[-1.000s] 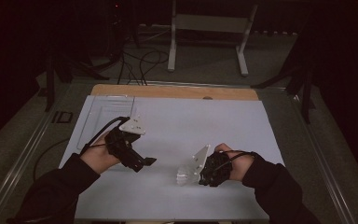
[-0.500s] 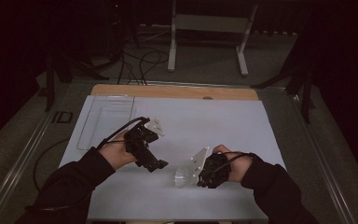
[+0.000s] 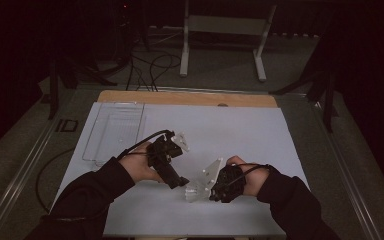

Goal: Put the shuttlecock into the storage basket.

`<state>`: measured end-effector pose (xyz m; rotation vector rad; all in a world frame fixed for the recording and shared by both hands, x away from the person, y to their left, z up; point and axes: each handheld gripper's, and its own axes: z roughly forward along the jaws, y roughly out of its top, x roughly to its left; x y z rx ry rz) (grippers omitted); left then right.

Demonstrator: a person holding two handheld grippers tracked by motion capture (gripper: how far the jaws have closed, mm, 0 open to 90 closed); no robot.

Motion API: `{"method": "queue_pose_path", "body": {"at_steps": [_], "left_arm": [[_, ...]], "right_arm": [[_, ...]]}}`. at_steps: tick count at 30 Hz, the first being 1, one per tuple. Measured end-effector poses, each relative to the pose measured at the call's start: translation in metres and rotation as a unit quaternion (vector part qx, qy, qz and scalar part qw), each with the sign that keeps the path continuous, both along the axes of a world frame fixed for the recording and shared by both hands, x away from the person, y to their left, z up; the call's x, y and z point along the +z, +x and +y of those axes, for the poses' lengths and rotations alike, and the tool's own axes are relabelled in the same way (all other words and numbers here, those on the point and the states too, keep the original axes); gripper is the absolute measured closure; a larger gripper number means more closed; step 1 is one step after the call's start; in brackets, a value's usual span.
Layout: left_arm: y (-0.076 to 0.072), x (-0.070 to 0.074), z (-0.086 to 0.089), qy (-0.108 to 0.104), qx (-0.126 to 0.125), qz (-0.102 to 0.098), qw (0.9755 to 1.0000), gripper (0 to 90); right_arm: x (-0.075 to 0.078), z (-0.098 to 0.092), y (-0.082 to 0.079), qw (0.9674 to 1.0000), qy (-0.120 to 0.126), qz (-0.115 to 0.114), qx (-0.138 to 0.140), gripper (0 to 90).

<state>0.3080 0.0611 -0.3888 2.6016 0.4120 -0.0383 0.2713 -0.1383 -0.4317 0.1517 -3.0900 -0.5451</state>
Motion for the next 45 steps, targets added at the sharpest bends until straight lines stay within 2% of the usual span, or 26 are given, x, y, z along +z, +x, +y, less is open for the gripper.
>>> {"method": "queue_pose_path", "body": {"at_steps": [1, 10, 13, 20, 22, 27, 29, 34, 40, 41, 44, 45], "left_arm": [[0.000, -0.002, -0.001, -0.004, -0.001, 0.005, 1.0000, 1.0], [0.000, -0.014, -0.013, 0.007, -0.027, 0.040, 0.9988, 17.0], [0.000, -0.017, -0.016, 0.009, -0.036, 0.057, 0.9977, 27.4], [0.001, -0.023, -0.023, 0.021, -0.057, 0.079, 0.9950, 44.3], [0.000, -0.025, -0.025, 0.022, -0.052, 0.081, 0.9951, 48.6], [0.001, -0.028, -0.027, 0.024, -0.059, 0.086, 0.9943, 58.5], [0.001, -0.030, -0.029, 0.028, -0.067, 0.089, 0.9934, 60.8], [0.002, -0.031, -0.030, 0.023, -0.078, 0.101, 0.9916, 71.7], [0.003, -0.033, -0.031, 0.027, -0.084, 0.106, 0.9904, 76.6], [0.004, -0.034, -0.032, 0.033, -0.088, 0.111, 0.9894, 79.7], [0.006, -0.035, -0.033, 0.036, -0.093, 0.115, 0.9883, 82.2], [0.006, -0.035, -0.033, 0.036, -0.095, 0.116, 0.9880, 85.5]], "right_arm": [[0.000, 0.000, -0.001, 1.0000, 0.000, -0.002, -0.002, 66.0], [0.001, 0.001, -0.001, 1.0000, 0.004, -0.001, 0.004, 66.0], [0.001, 0.001, -0.002, 0.9999, 0.006, -0.002, 0.008, 66.0], [0.001, 0.003, -0.003, 0.9999, 0.009, -0.004, 0.013, 66.0], [0.001, 0.003, -0.003, 0.9998, 0.010, -0.007, 0.015, 66.0], [0.002, 0.003, -0.003, 0.9998, 0.011, -0.007, 0.012, 66.0], [0.002, 0.003, -0.004, 0.9998, 0.012, -0.007, 0.013, 66.0], [0.003, 0.003, -0.004, 0.9997, 0.016, -0.012, 0.014, 66.0], [0.004, 0.002, -0.004, 0.9997, 0.019, -0.012, 0.011, 66.0], [0.004, 0.003, -0.004, 0.9996, 0.021, -0.016, 0.014, 66.0], [0.004, 0.003, -0.004, 0.9996, 0.019, -0.017, 0.012, 66.0], [0.003, 0.004, -0.003, 0.9996, 0.019, -0.016, 0.014, 65.9]]}}
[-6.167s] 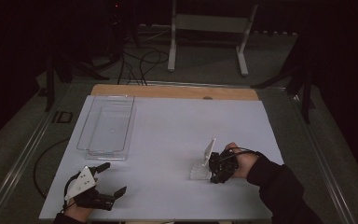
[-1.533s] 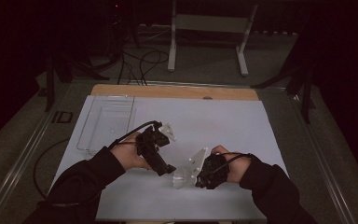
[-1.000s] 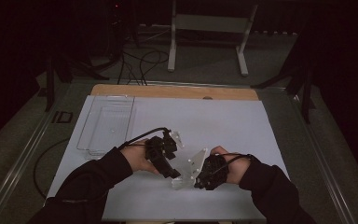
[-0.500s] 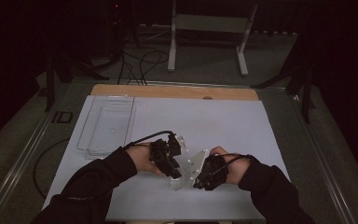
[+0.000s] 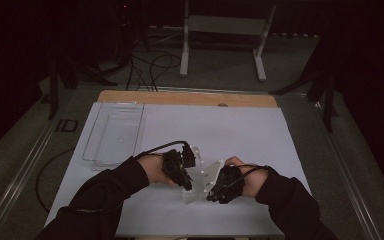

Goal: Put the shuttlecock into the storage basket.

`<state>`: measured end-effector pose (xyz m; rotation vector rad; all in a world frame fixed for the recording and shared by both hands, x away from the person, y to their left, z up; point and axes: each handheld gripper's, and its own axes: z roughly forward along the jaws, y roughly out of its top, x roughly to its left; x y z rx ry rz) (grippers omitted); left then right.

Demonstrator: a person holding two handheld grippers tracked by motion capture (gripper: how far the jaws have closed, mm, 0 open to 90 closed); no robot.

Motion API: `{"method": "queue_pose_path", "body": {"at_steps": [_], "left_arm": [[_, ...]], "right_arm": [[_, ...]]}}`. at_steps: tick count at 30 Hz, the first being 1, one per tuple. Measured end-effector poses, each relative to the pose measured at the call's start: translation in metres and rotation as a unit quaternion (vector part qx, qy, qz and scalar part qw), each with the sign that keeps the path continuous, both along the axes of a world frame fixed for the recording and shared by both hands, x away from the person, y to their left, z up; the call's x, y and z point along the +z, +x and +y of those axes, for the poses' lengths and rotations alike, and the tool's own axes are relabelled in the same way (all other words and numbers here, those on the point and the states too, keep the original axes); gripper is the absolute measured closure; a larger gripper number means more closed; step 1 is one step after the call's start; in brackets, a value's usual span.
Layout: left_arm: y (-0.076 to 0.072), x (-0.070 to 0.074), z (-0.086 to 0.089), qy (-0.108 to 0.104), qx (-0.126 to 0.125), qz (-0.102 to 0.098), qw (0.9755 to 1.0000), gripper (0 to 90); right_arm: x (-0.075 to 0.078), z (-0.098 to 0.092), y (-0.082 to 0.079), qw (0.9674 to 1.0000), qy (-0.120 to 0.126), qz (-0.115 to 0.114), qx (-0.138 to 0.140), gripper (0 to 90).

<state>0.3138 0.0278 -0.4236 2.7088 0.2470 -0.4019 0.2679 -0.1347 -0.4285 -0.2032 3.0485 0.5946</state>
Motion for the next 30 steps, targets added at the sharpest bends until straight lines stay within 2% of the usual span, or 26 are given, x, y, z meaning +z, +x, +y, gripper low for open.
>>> {"method": "queue_pose_path", "body": {"at_steps": [3, 11, 15, 18, 19, 22, 25, 27, 29, 30], "left_arm": [[0.000, 0.000, -0.001, 0.001, -0.003, 0.003, 1.0000, 89.4], [0.000, 0.000, -0.002, 0.007, -0.004, 0.007, 0.9999, 90.0], [0.001, 0.000, -0.001, 0.011, -0.004, 0.012, 0.9999, 90.0], [0.002, 0.001, 0.002, 0.013, 0.004, 0.011, 0.9998, 90.0], [0.003, 0.001, 0.003, 0.013, 0.004, 0.010, 0.9998, 90.0], [0.002, 0.000, 0.005, 0.014, 0.007, 0.011, 0.9998, 90.0], [0.003, 0.001, 0.008, 0.015, -0.003, 0.006, 0.9999, 90.0], [0.003, 0.002, 0.010, 0.014, -0.003, 0.006, 0.9999, 90.0], [0.003, 0.003, 0.012, 0.012, 0.001, 0.005, 0.9999, 90.0], [0.003, 0.004, 0.014, 0.011, 0.003, 0.006, 0.9999, 90.0]], "right_arm": [[0.000, 0.000, 0.000, 1.0000, -0.003, -0.002, -0.005, 66.0], [-0.002, 0.000, -0.002, 1.0000, -0.003, -0.001, -0.006, 65.7], [-0.001, 0.000, -0.002, 0.9998, 0.001, -0.001, -0.022, 61.9], [-0.001, 0.000, -0.003, 0.9997, 0.005, -0.010, -0.023, 53.7], [-0.001, 0.001, -0.003, 0.9996, 0.007, -0.008, -0.025, 48.4], [0.000, 0.001, -0.001, 0.9990, 0.016, -0.007, -0.041, 37.9], [-0.001, 0.000, 0.003, 0.9974, 0.018, 0.009, -0.069, 26.6], [-0.003, -0.002, 0.004, 0.9958, 0.016, 0.017, -0.089, 21.4], [-0.006, -0.003, 0.007, 0.9941, 0.018, 0.015, -0.106, 16.1], [-0.007, -0.005, 0.008, 0.9933, 0.019, 0.024, -0.111, 13.6]]}}
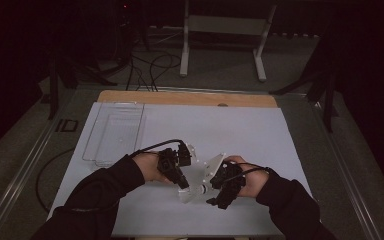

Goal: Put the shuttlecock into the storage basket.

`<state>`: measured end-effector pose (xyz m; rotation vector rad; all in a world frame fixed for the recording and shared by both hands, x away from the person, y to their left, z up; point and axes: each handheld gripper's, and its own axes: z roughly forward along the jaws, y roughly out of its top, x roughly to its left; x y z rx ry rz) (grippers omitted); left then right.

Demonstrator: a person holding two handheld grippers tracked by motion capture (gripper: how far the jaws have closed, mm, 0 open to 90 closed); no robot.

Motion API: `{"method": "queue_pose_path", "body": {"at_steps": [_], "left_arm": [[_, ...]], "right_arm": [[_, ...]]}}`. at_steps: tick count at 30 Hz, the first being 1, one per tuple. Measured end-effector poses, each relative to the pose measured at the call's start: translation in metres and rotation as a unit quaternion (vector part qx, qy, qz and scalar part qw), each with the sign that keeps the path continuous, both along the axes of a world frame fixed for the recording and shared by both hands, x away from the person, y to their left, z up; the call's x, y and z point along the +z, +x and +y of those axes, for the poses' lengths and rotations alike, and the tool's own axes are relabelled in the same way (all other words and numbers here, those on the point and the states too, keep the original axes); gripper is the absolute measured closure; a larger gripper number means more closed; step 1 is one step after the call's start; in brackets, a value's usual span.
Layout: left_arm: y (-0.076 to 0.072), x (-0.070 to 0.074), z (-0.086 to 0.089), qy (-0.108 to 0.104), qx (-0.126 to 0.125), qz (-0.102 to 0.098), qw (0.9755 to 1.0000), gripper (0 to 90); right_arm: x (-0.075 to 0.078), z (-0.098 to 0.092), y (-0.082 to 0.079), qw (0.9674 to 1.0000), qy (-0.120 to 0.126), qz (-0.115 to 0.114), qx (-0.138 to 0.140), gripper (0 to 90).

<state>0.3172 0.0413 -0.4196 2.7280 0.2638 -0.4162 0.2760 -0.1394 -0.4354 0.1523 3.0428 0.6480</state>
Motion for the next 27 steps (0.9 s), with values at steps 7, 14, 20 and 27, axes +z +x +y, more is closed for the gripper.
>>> {"method": "queue_pose_path", "body": {"at_steps": [7, 14, 20, 27], "left_arm": [[0.003, 0.002, 0.009, -0.001, 0.004, -0.002, 1.0000, 90.0], [0.003, 0.011, 0.016, -0.006, 0.004, -0.005, 1.0000, 90.0], [0.004, 0.016, 0.021, -0.007, 0.010, -0.010, 0.9999, 90.0], [0.004, 0.020, 0.027, -0.009, 0.014, -0.011, 0.9998, 90.0]], "right_arm": [[-0.004, -0.009, 0.003, 0.9996, 0.022, 0.012, -0.016, 9.8], [-0.010, -0.022, 0.003, 0.9988, 0.038, -0.010, -0.030, 9.7], [-0.016, -0.030, 0.003, 0.9981, 0.044, -0.012, -0.041, 9.5], [-0.021, -0.040, 0.002, 0.9967, 0.059, -0.018, -0.053, 9.3]]}}
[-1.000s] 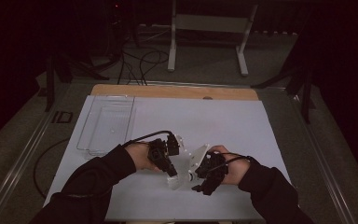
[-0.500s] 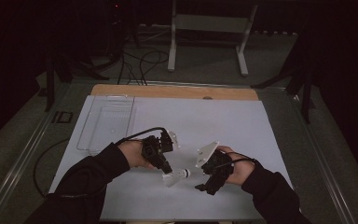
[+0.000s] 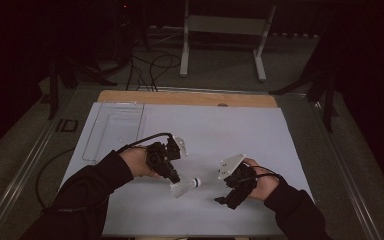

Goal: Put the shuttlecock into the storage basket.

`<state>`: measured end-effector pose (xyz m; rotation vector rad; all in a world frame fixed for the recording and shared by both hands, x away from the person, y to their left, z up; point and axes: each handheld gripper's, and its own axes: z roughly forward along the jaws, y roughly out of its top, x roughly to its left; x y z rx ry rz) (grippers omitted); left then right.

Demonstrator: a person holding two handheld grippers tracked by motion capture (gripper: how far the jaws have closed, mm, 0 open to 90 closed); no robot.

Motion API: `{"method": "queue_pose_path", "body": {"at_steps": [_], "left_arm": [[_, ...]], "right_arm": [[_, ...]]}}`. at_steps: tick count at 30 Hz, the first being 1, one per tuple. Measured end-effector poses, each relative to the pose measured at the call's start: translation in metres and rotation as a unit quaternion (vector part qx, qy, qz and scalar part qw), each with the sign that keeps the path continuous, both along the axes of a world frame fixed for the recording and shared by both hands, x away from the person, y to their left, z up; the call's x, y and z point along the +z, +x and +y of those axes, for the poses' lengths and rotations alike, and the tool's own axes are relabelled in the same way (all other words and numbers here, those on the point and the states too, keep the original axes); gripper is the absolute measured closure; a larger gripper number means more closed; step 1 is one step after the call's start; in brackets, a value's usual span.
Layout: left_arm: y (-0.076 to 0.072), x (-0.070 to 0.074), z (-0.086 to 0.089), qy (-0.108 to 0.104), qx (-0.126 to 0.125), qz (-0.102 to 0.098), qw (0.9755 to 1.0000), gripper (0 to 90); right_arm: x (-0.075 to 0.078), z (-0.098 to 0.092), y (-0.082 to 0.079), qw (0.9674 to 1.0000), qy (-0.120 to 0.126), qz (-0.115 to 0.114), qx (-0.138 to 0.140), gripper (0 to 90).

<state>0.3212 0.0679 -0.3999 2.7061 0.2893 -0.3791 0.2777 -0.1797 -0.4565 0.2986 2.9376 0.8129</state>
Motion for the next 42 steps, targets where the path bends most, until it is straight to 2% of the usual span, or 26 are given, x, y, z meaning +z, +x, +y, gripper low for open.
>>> {"method": "queue_pose_path", "body": {"at_steps": [6, 8, 12, 14, 20, 25, 28, 35, 42], "left_arm": [[0.001, 0.001, 0.005, -0.002, 0.006, 0.000, 1.0000, 90.0], [0.001, 0.000, 0.007, -0.002, 0.011, 0.000, 0.9999, 90.0], [0.002, -0.001, 0.011, 0.001, 0.014, 0.000, 0.9999, 90.0], [0.002, 0.001, 0.013, -0.001, 0.016, -0.001, 0.9999, 90.0], [0.005, 0.006, 0.024, -0.001, 0.027, -0.003, 0.9996, 90.0], [0.007, 0.011, 0.034, -0.005, 0.038, -0.009, 0.9992, 90.0], [0.008, 0.015, 0.041, -0.010, 0.047, -0.015, 0.9987, 90.0], [0.014, 0.026, 0.058, -0.013, 0.077, -0.035, 0.9963, 90.0], [0.020, 0.031, 0.070, -0.015, 0.098, -0.039, 0.9943, 90.0]], "right_arm": [[-0.006, -0.013, -0.002, 0.9997, 0.022, -0.009, -0.010, 9.3], [-0.009, -0.018, -0.002, 0.9993, 0.030, -0.006, -0.022, 9.3], [-0.016, -0.030, -0.002, 0.9983, 0.043, -0.021, -0.033, 9.0], [-0.020, -0.038, -0.002, 0.9970, 0.064, -0.023, -0.038, 9.0], [-0.033, -0.055, -0.003, 0.9948, 0.079, -0.010, -0.064, 9.0], [-0.040, -0.066, -0.009, 0.9916, 0.100, -0.016, -0.080, 9.0], [-0.044, -0.072, -0.011, 0.9896, 0.113, -0.010, -0.089, 9.1], [-0.051, -0.082, -0.015, 0.9873, 0.119, -0.013, -0.104, 9.1], [-0.054, -0.085, -0.018, 0.9863, 0.123, -0.015, -0.108, 9.0]]}}
